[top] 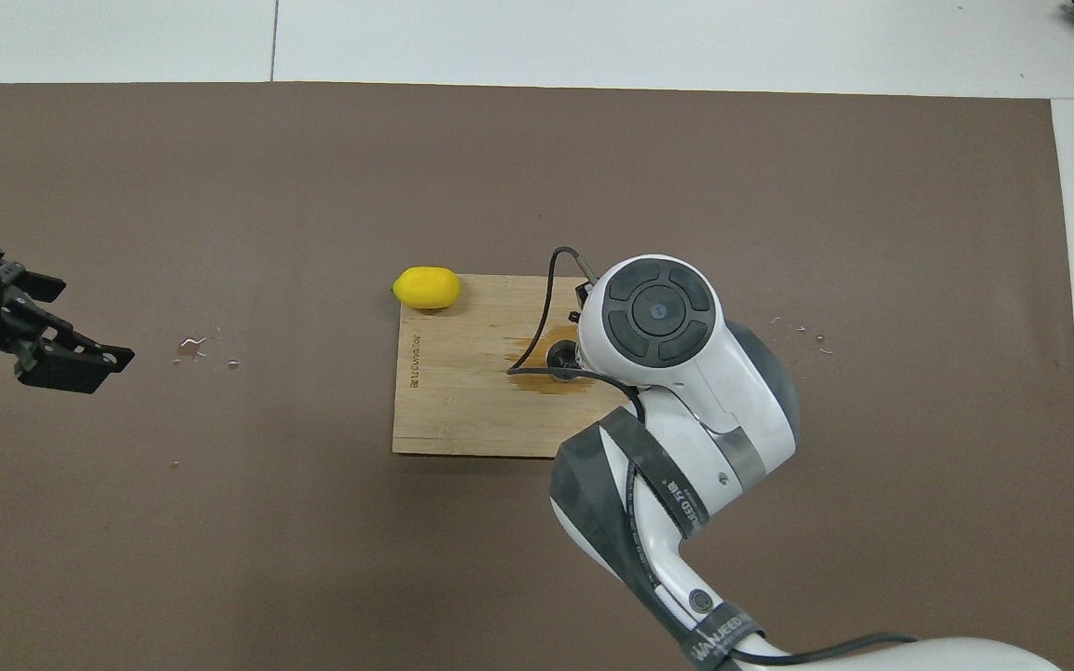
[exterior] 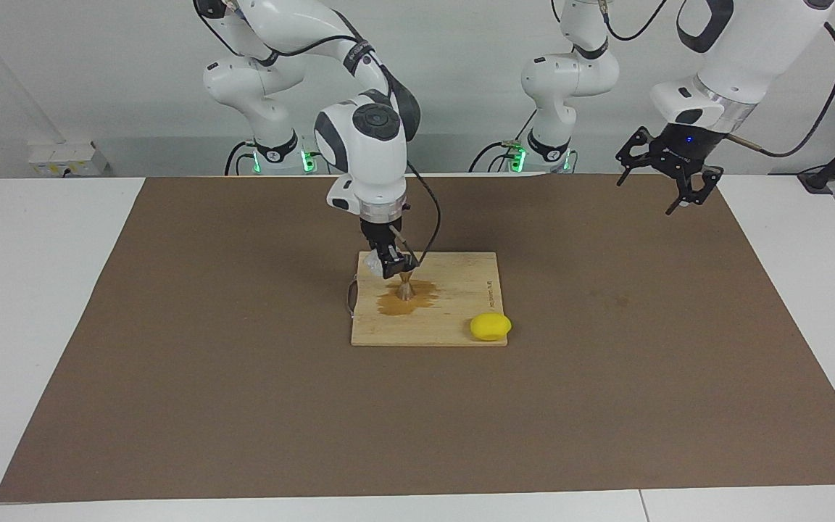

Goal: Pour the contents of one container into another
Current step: 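Tilt the glass cup with the right gripper over the metal cup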

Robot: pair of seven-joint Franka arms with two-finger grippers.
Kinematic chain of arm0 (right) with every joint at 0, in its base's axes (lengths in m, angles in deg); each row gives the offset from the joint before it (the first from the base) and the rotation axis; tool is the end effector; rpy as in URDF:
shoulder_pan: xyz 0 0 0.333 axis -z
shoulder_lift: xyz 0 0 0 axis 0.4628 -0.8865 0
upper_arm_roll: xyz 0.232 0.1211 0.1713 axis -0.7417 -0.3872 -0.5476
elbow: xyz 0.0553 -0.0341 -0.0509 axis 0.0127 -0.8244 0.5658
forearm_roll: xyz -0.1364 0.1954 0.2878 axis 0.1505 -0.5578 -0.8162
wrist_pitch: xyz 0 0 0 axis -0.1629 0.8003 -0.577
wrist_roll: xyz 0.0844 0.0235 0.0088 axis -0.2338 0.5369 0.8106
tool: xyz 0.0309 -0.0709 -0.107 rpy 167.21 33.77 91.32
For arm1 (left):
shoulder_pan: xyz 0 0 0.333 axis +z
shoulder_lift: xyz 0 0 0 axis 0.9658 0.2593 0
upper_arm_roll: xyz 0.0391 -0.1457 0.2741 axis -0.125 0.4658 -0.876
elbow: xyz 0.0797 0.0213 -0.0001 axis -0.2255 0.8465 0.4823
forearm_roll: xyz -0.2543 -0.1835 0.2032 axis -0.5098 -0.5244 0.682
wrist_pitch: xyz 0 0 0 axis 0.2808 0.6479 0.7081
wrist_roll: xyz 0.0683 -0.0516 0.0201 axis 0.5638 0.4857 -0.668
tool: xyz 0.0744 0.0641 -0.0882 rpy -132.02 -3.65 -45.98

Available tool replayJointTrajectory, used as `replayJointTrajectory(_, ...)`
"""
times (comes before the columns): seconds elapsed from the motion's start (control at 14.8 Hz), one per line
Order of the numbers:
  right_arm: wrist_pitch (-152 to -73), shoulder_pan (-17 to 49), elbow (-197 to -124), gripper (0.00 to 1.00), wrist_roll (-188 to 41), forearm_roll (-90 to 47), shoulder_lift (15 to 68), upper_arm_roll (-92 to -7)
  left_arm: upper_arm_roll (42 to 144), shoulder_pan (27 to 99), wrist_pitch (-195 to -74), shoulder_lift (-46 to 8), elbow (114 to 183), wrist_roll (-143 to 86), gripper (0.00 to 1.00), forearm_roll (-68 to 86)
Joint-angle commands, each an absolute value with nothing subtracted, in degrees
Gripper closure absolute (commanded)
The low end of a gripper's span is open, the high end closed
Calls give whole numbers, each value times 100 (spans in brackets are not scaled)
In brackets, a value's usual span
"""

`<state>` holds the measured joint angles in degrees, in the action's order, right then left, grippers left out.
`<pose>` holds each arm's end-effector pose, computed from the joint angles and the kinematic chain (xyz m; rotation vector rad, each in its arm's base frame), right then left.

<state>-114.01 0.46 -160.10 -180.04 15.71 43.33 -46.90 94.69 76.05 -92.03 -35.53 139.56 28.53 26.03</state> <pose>0.5243 0.3076 0.3975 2.6559 -1.6586 0.1504 0.5050 -0.0524 0.5825 2.7991 -1.1457 0.1144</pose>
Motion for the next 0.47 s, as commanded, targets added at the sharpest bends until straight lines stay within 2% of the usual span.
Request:
replayJointTrajectory(0.0, -11214, -73, -15929, 100, -18159, 1990, 4370, -4686, 9456, 7620, -9102, -3666, 13973, 2453, 0, 2731)
replayJointTrajectory(0.2, -11214, -91, -15929, 100, -18229, 2026, 4370, -4694, 9456, 7796, -9059, -3666, 13982, 1635, 0, 2906)
replayJointTrajectory(0.41, -11232, -82, -15929, 100, -18230, 2018, 4370, -4721, 9535, 7665, -9032, -3666, 13982, 1082, 0, 3301)
